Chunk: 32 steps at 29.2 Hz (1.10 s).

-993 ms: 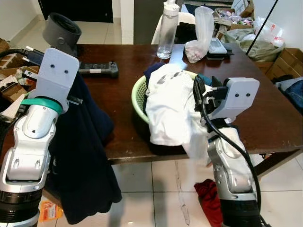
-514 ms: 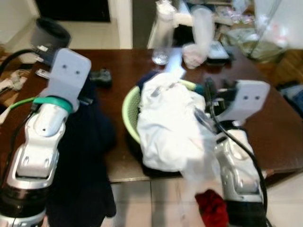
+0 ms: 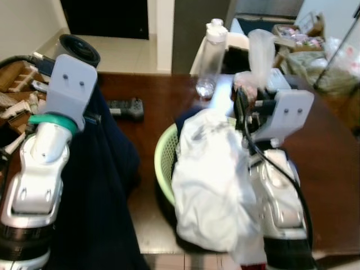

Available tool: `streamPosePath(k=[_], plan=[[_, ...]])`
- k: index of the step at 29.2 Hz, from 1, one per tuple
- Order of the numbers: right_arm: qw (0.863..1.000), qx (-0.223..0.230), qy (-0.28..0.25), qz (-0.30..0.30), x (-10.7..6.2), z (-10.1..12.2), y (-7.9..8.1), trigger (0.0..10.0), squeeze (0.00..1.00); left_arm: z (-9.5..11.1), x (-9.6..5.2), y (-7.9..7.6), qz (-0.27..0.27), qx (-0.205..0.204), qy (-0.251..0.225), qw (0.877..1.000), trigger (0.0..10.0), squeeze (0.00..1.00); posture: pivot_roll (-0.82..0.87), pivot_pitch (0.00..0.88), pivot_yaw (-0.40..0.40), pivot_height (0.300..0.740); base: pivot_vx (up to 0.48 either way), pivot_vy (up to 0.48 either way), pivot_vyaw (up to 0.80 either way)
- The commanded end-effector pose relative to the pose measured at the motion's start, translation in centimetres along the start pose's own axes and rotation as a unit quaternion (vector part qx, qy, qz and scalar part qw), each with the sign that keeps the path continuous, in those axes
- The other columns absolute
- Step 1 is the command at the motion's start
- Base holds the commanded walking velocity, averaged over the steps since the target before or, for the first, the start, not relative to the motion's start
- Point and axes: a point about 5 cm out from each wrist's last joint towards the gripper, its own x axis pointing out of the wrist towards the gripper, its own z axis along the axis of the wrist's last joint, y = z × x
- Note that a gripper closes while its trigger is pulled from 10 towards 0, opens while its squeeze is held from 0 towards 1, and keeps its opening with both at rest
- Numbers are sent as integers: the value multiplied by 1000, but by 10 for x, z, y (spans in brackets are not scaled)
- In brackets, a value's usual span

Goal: Hang hanger

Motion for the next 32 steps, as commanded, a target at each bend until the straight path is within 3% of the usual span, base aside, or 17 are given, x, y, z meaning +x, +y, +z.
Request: streamPosePath(k=[1, 6, 8, 10, 13, 15, 17, 18, 19, 21, 23, 24, 25, 26, 28, 30, 32], plan=[[1000, 5, 2, 4, -1, -1, 3, 10000, 0, 3, 0, 3, 2, -4, -6, 1000, 10000, 0, 128, 33, 54, 740, 0, 0, 0], [1000, 5, 3, 5, 0, -1, 2, 10000, 0, 3, 3, 6, -26, 20, -17, 999, 10000, 0, 126, 37, 51, 740, 0, 0, 0], [1000, 4, 3, 5, -1, -1, 2, 10000, 0, 4, 8, 15, -33, 60, -35, 997, 10000, 0, 125, 40, 49, 740, 0, 0, 0], [1000, 3, 4, 6, 0, -1, 1, 10000, 0, 21, 28, 33, -43, 149, -104, 982, 10000, 0, 128, 43, 45, 740, 0, 0, 0], [1000, 3, 4, 6, 0, -1, 1, 10000, 0, 21, 28, 33, -43, 149, -104, 982, 10000, 0, 128, 43, 45, 740, 0, 0, 0], [1000, 3, 4, 7, 0, -1, 2, 10000, 0, 36, 39, 37, -45, 186, -152, 970, 10000, 0, 127, 43, 45, 740, 0, 0, 0], [1000, 5, 3, 8, 1, -1, 3, 10000, 0, 71, 59, 33, -34, 238, -250, 938, 10000, 0, 122, 44, 41, 740, 0, 0, 0], [1000, 5, 3, 8, 1, -1, 3, 10000, 0, 71, 59, 33, -34, 238, -250, 938, 10000, 0, 122, 44, 41, 740, 0, 0, 0], [1000, 4, 2, 9, 1, 0, 4, 10000, 0, 86, 74, 26, -18, 272, -289, 918, 10000, 0, 107, 49, 42, 740, 0, 0, 0], [1000, 4, 2, 9, 0, 1, 4, 10000, 0, 86, 78, 23, -19, 271, -286, 919, 10000, 0, 107, 49, 42, 740, 0, 0, 0], [1000, 1, 3, 8, -1, 1, 2, 10000, 0, 74, 84, 15, -42, 221, -252, 941, 10000, 0, 101, 52, 41, 740, 0, 0, 0], [1000, 1, 3, 8, -1, 1, 2, 10000, 0, 74, 84, 15, -42, 221, -252, 941, 10000, 0, 101, 52, 41, 740, 0, 0, 0], [1000, 0, 4, 6, -1, 1, 1, 10000, 0, 56, 85, 4, -103, 141, -194, 965, 10000, 0, 92, 59, 39, 740, 0, 0, 0], [1000, -2, 4, 5, -2, 1, 0, 10000, 0, 43, 83, -6, -152, 80, -156, 973, 10000, 0, 92, 59, 39, 740, 0, 0, 0], [1000, -4, 5, 4, -2, 2, -1, 10000, 0, 23, 75, -24, -227, -6, -109, 968, 10000, 0, 87, 65, 38, 740, 0, 0, 0], [1000, -4, 5, 5, -2, 3, -2, 10000, 0, 12, 63, -42, -321, -79, -79, 940, 10000, 0, 86, 69, 36, 740, 0, 0, 0], [1000, -5, 5, 5, -2, 3, -2, 10000, 0, 6, 59, -48, -344, -87, -73, 932, 10000, 0, 89, 70, 34, 740, 0, 0, 0]])
